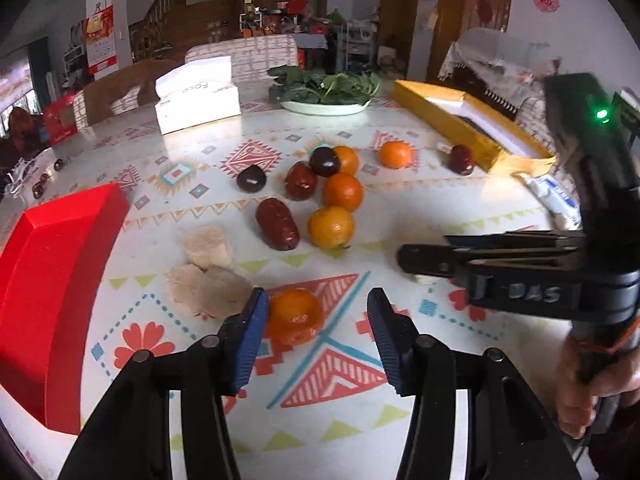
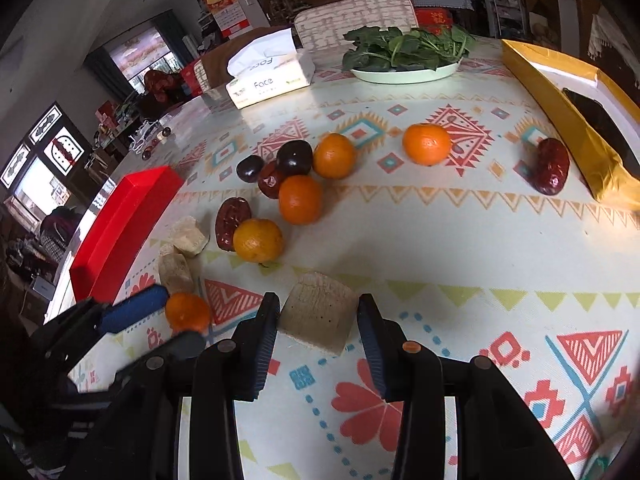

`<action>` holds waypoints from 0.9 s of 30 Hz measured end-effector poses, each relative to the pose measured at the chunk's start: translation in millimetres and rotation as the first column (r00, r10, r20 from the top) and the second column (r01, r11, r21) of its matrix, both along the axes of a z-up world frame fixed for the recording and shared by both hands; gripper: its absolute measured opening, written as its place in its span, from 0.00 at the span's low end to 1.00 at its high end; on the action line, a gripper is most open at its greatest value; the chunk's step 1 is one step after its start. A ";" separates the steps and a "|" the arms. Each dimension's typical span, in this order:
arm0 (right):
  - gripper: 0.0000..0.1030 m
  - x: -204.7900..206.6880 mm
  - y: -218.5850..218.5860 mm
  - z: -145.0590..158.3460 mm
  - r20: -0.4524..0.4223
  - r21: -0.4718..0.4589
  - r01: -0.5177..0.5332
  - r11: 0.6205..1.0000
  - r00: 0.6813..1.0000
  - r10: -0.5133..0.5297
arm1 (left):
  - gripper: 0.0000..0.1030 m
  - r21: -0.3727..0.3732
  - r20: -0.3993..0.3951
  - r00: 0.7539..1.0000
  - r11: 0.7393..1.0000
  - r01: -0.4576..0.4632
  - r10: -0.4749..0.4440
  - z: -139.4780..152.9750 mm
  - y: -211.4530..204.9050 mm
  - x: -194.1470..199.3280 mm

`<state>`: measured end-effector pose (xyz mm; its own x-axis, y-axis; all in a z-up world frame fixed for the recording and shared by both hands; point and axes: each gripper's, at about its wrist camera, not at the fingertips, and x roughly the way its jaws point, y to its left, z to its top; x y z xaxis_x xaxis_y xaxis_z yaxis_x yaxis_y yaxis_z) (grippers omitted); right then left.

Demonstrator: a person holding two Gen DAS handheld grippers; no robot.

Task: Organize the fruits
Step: 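Grasp an orange with the left gripper while the right gripper grasps a pale square cake, then carry the orange and cake into the red tray and open both grippers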

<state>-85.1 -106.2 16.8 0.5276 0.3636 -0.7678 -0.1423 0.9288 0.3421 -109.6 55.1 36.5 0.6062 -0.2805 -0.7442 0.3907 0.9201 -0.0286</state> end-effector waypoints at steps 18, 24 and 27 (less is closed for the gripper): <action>0.42 -15.5 6.0 17.6 0.025 0.021 -0.008 1.000 1.000 0.008 | 0.29 -0.235 0.029 0.989 0.962 -0.137 0.148 29.2 76.0 -18.5; 0.42 -14.5 46.2 44.3 0.060 0.094 -0.115 0.989 0.992 0.109 | 0.29 -0.255 0.075 0.948 0.925 -0.281 0.308 54.0 150.6 -29.0; 0.42 -8.0 83.2 51.6 0.060 0.135 -0.196 0.971 0.980 0.190 | 0.29 -0.232 0.073 0.913 0.897 -0.375 0.400 55.4 191.6 -22.8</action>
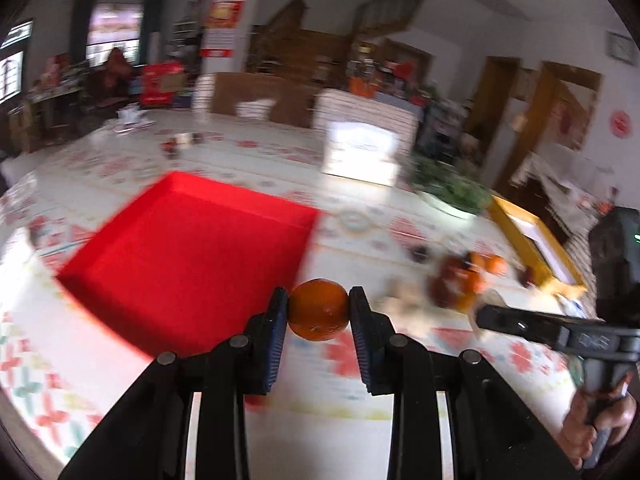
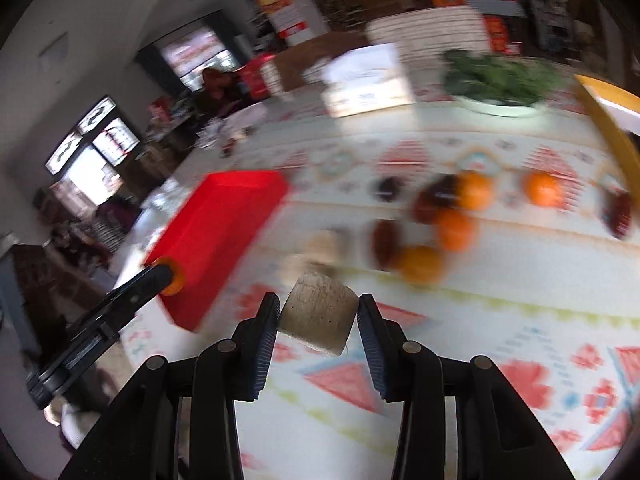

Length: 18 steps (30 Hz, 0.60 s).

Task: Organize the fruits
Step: 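Carry the orange and cake into the red tray and open both grippers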

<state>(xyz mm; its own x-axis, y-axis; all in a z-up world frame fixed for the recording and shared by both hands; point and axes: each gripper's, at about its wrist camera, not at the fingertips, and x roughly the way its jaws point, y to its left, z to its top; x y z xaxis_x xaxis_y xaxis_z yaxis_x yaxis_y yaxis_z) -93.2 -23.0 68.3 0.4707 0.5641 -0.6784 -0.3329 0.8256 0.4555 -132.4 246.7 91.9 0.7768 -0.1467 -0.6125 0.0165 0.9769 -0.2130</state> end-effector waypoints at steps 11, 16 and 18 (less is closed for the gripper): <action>0.43 42.0 148.6 -17.0 -0.047 0.057 -0.230 0.972 0.971 0.233 | 0.29 -0.027 -0.087 0.979 0.982 -0.185 0.182 -26.7 95.8 35.4; 0.43 57.9 183.6 -30.0 -0.063 0.038 -0.261 0.964 0.963 0.263 | 0.30 -0.057 -0.114 0.974 0.977 -0.204 0.197 -37.4 112.1 43.2; 0.44 62.1 193.1 -34.2 -0.067 0.020 -0.264 0.964 0.962 0.265 | 0.30 -0.070 -0.120 0.972 0.975 -0.209 0.200 -39.7 115.3 45.1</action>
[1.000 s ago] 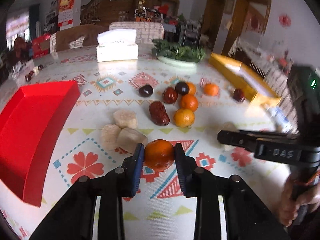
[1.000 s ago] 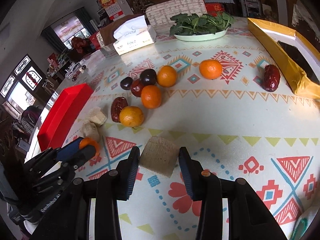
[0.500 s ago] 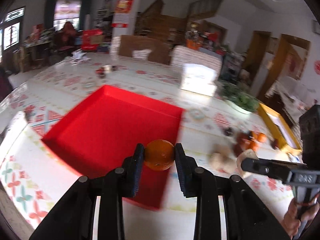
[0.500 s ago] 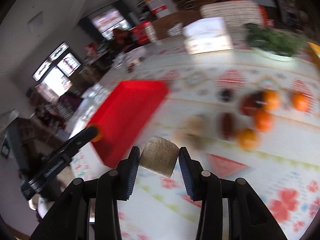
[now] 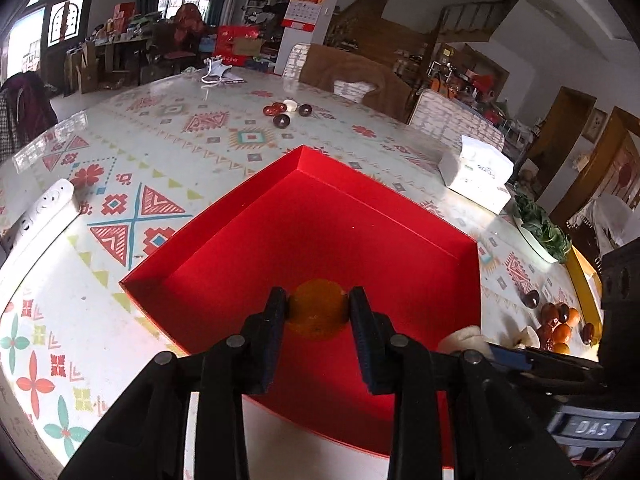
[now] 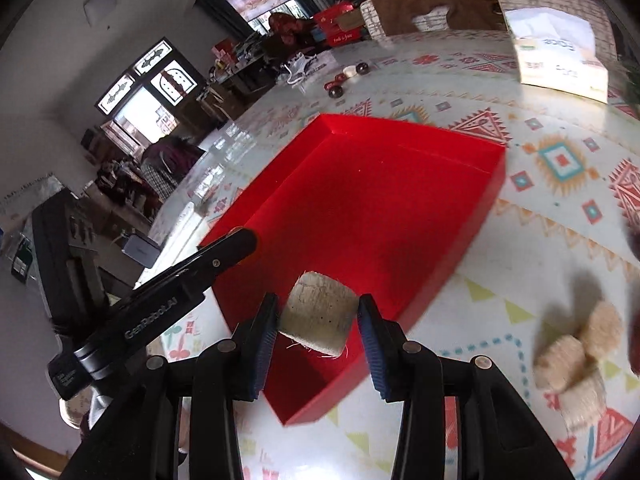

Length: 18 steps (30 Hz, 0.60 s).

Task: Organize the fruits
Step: 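Carry the orange and cake into the red tray and open both grippers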

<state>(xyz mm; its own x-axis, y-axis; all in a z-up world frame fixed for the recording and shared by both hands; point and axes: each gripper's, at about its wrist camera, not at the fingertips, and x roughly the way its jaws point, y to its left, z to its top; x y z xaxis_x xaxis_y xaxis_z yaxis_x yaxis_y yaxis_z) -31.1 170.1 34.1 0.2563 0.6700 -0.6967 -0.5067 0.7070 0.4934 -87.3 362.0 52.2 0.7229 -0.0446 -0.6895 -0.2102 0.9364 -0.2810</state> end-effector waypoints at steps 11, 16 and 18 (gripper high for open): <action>0.56 2.8 -5.1 10.9 0.055 0.006 0.065 0.998 0.996 -0.065 | 0.67 -0.088 0.068 0.997 0.996 -0.022 0.028 14.6 6.3 -20.3; 0.59 -13.4 -44.4 37.4 0.157 0.018 0.149 0.989 0.976 -0.150 | 0.85 -0.065 0.137 0.991 0.998 0.002 0.007 36.5 -18.5 -43.1; 0.66 -24.1 -67.2 50.6 0.229 0.015 0.205 0.979 0.952 -0.203 | 0.87 -0.061 0.155 0.988 0.998 0.034 -0.024 44.9 -32.4 -49.8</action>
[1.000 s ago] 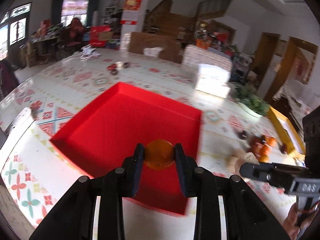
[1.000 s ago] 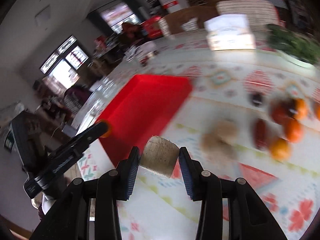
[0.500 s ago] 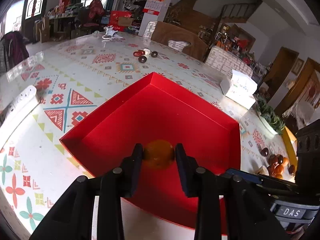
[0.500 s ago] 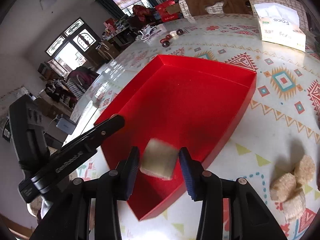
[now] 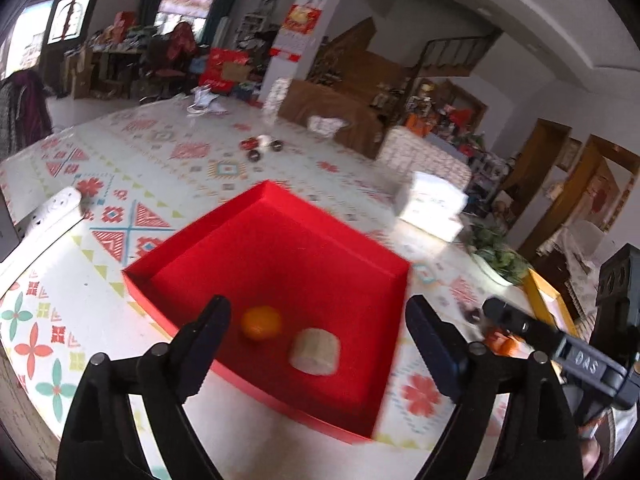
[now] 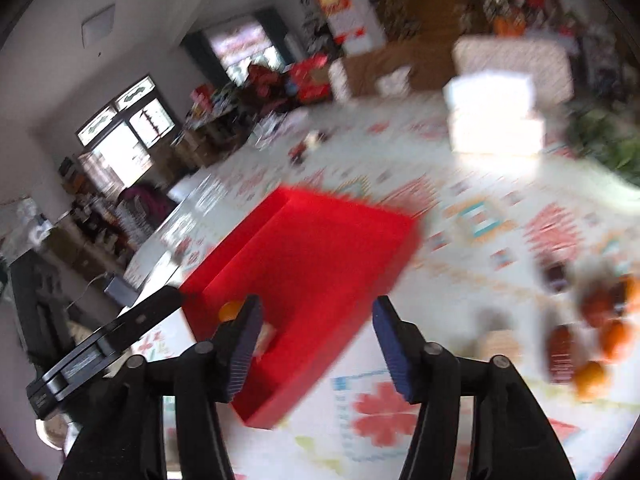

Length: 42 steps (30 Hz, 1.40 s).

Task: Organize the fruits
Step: 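Carry the orange and cake into the red tray and open both grippers, then grasp a pale square cake with the left gripper while the right gripper grasps an orange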

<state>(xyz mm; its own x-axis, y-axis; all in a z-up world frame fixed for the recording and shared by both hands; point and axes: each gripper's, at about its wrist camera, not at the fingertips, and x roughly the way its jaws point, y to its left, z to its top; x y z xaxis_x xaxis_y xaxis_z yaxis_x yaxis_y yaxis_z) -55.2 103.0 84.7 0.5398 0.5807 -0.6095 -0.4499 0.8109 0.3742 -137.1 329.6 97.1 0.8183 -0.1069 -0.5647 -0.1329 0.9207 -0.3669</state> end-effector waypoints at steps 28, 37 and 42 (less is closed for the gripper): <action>0.60 13.2 -167.1 -71.0 -0.156 -0.107 0.233 0.966 0.956 -0.248 | 0.48 0.109 -0.153 0.894 0.892 0.438 -0.421 -51.0 -193.7 30.3; 0.36 10.6 -168.1 -73.5 -0.145 -0.086 0.233 0.969 0.959 -0.244 | 0.48 0.236 -0.178 0.869 0.838 0.492 -0.461 -62.4 -228.5 53.4; 0.36 8.3 -172.9 -72.8 -0.151 -0.064 0.234 0.970 0.959 -0.241 | 0.51 0.321 -0.205 0.865 0.803 0.502 -0.458 -67.3 -240.3 58.4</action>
<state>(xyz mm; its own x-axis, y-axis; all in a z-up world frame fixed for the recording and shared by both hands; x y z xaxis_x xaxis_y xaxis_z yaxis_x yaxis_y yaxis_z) -46.9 -69.9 11.9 0.5544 0.4176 -0.7199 -0.1808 0.9048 0.3857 -78.7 89.3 29.8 0.6442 -0.2461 -0.7242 0.3405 0.9401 -0.0166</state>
